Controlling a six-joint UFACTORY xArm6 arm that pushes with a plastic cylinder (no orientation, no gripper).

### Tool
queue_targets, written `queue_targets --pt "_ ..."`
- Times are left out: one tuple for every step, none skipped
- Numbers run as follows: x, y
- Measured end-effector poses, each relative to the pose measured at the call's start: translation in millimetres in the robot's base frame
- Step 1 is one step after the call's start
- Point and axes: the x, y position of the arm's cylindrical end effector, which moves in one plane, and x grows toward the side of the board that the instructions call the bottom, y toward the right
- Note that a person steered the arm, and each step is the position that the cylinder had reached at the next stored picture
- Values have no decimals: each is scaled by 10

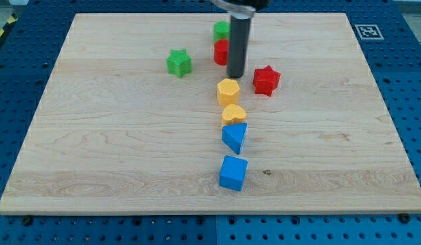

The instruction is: Push the yellow hexagon into the yellow heart

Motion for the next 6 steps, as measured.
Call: queue_targets --pt "223 -47" --pt "456 96" --pt "560 117" --pt "560 -259" --pt "613 -615" --pt "988 -541"
